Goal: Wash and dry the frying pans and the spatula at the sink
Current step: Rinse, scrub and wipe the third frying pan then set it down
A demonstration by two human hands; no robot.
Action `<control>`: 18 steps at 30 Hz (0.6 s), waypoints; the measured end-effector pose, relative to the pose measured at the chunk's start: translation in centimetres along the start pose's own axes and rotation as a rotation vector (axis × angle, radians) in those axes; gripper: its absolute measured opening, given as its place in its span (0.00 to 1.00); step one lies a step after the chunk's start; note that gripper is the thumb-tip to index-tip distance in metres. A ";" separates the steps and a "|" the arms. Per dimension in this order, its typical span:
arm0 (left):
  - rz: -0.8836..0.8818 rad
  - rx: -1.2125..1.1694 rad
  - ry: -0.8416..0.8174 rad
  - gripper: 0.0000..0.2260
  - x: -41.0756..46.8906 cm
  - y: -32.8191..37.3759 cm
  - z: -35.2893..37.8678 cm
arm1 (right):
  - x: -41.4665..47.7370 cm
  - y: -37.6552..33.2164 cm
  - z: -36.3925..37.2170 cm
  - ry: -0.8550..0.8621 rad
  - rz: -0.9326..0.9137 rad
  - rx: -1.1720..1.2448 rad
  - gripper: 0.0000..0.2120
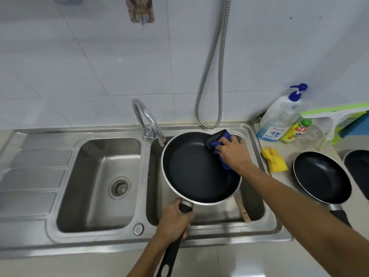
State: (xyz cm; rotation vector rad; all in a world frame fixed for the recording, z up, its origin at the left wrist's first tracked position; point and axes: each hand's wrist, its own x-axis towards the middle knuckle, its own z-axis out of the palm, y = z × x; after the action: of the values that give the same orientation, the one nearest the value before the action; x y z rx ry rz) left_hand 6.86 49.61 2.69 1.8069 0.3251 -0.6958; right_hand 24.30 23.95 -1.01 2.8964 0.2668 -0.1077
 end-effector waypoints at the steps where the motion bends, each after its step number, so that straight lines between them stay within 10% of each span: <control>1: -0.010 -0.001 -0.012 0.06 -0.1 -0.1 0.5 | 1.2 -0.4 0.0 0.034 0.014 0.014 0.14; 9: 0.012 -0.019 -0.047 0.07 0.4 1.6 2.4 | 2.2 -11.7 -1.7 0.158 0.044 0.621 0.16; 18: -0.017 -0.132 0.019 0.04 1.8 0.5 2.2 | -4.4 -11.7 -6.1 -0.333 -0.329 0.656 0.16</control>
State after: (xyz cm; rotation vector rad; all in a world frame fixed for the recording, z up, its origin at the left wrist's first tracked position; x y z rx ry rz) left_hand 7.93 47.19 1.53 1.6883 0.3905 -0.6539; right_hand 18.11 35.80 2.70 3.3492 0.7661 -0.8745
